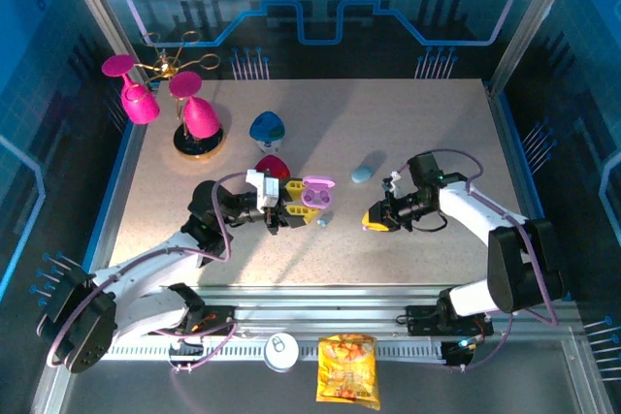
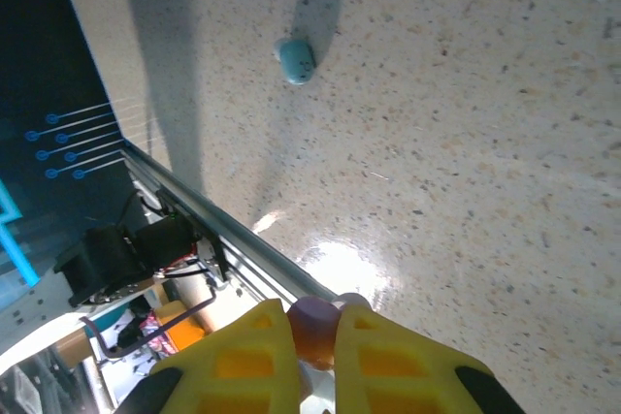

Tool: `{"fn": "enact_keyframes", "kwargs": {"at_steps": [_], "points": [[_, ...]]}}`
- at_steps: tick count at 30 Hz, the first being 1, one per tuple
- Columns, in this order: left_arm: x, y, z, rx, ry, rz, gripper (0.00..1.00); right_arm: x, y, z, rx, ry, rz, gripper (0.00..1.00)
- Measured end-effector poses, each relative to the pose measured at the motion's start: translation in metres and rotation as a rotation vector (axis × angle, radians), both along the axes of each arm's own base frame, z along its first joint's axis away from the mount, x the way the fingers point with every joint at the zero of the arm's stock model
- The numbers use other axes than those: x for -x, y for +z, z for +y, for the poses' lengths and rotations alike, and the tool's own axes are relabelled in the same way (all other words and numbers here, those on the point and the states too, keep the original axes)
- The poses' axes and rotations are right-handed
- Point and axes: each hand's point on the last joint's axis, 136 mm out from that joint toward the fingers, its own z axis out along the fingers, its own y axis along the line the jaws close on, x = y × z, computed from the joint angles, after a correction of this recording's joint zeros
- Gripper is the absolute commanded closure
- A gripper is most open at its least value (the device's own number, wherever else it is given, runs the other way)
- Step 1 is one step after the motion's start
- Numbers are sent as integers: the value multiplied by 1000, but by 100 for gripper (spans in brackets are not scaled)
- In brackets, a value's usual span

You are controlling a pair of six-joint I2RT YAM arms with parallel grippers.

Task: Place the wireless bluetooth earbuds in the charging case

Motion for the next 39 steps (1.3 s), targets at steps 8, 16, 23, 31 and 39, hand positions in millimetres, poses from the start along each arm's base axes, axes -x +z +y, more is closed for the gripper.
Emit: {"fn": "enact_keyframes", "kwargs": {"at_steps": [8, 16, 23, 31, 39], "points": [[0, -5, 0, -14, 5, -12, 67, -3, 5, 2, 52, 46, -46, 97], [-5, -28, -3, -53, 9, 19, 67, 0, 76, 31, -12, 224, -349, 97], [-20, -47, -6, -59, 20, 66, 67, 26, 152, 57, -121, 378, -632, 98], [-26, -51, -5, -47, 17, 76, 67, 53, 186, 75, -213, 477, -755, 98], [-23, -52, -6, -49, 5, 73, 67, 48, 200, 86, -214, 477, -823, 99]]}}
